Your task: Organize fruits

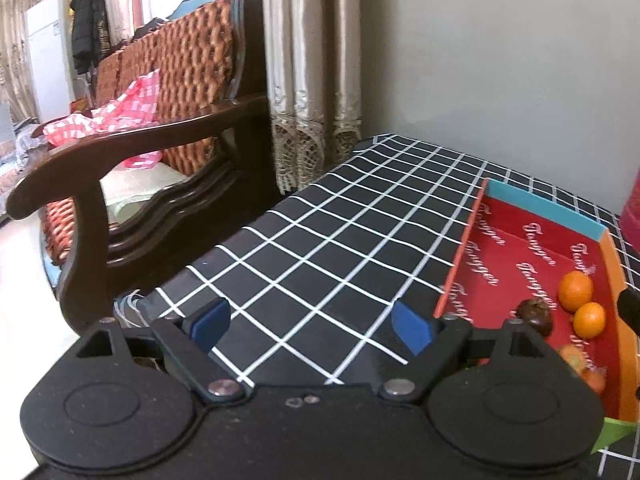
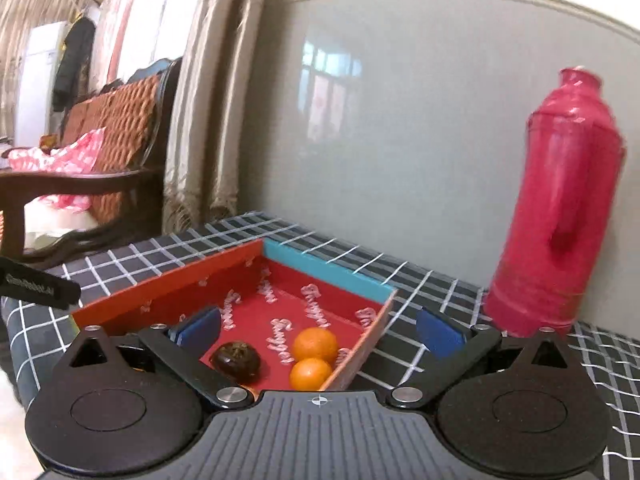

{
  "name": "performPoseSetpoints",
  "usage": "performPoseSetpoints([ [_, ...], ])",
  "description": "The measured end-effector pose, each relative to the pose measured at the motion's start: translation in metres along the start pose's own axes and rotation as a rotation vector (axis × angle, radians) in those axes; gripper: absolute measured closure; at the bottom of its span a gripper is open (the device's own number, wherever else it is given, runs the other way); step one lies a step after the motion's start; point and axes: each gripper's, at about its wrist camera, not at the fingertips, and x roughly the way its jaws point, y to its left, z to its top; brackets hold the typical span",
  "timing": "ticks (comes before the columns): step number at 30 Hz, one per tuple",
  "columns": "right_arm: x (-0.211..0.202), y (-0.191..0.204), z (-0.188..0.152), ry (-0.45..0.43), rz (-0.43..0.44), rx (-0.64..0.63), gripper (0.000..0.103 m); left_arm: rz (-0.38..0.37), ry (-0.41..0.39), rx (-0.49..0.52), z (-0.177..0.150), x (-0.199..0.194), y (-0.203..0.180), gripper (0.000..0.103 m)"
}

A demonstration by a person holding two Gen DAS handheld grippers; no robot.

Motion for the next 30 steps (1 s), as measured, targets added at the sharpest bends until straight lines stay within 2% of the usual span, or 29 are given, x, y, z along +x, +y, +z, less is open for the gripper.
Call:
performPoseSetpoints([
  [4, -0.019, -0.010, -0.003, 0.021, -0.037, 0.049, 0.000, -0.025, -0.013, 0.005, 0.000, -0.007, -0.008, 0.019],
  [7, -0.038, -0.021, -0.006, 0.042, -0.071, 0.098, 0.000, -0.093, -0.003, -0.001, -0.001, -0.015, -0.014, 0.019],
  [12, -0.075, -0.039, -0.014, 0.080, -0.130, 0.217, 0.000, -0.141, -0.048, 0.032, -0.009, -0.038, -0.026, 0.015],
  [17, -0.124, -0.045, -0.019, 0.037, -0.197, 0.302, 0.000, -0.170, -0.114, 0.094, -0.024, -0.067, -0.034, 0.006],
  [20, -0.154, -0.046, -0.032, 0.027, -0.242, 0.351, 0.000, -0.191, -0.101, 0.100, -0.044, -0.084, -0.030, 0.006],
  [24, -0.183, -0.048, -0.044, 0.024, -0.252, 0.425, 0.000, -0.209, -0.090, 0.101, -0.063, -0.112, -0.023, 0.006],
  [30, -0.213, -0.036, -0.051, 0.020, -0.251, 0.428, 0.000, -0.211, -0.146, 0.138, -0.077, -0.160, -0.016, 0.006],
])
